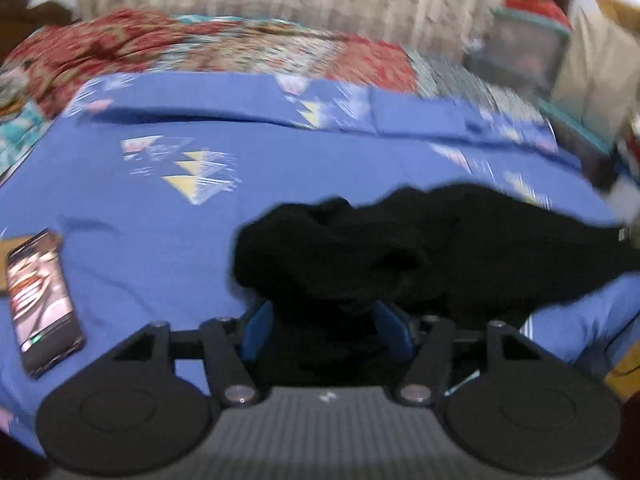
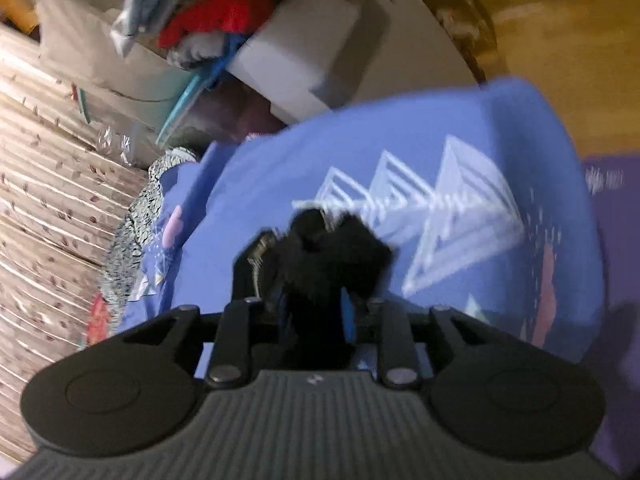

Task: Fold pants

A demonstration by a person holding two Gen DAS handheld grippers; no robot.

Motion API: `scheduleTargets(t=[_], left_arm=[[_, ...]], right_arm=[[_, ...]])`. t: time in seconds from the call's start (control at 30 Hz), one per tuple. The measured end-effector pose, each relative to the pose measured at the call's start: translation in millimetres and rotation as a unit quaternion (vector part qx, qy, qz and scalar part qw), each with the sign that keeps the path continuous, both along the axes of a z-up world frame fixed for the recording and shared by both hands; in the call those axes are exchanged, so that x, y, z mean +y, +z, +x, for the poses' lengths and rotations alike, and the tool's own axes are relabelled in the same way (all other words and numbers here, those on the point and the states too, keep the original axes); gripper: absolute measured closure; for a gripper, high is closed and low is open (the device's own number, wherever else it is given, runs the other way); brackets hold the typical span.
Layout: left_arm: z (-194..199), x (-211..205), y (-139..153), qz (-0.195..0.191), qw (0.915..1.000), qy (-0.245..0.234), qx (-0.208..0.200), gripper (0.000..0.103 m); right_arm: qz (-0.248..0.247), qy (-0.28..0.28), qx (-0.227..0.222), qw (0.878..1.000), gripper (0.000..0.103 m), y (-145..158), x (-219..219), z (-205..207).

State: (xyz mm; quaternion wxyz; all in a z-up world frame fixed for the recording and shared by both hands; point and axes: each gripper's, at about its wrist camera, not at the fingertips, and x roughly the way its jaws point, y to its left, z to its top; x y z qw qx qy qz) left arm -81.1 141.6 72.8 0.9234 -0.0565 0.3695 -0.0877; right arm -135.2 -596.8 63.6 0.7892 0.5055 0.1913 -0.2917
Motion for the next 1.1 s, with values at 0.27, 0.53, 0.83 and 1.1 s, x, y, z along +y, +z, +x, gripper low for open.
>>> scheduleTargets(t=[0.27,0.53,0.83,1.1], left_arm=[[29.8,78.9,5.5,-0.118,0.9785,0.166,0.035,0.02],[133.2,53.1,-19.7,-0.085,0.9874,0.113,0.072,0.0],[169.3,-2.8,-32.4,-0.007,0.9935,0.083,0.077,0.09],[184.8,27.2,-16.8,-0.005,0.9793,0.199,0.039,0.079]], right_arm=[[-0.134,0.018,0.036,0.99,0.044,39.0,0.2,38.8],[-0.15,0.133,0.13,0.971,0.015,9.5,-27.9,113.8],[-0.183,0.172,0.082,0.965,0.073,37.0,-20.7,122.4],[-0.197,0.082,0.073,0.974,0.044,48.7,-24.1,194.7]])
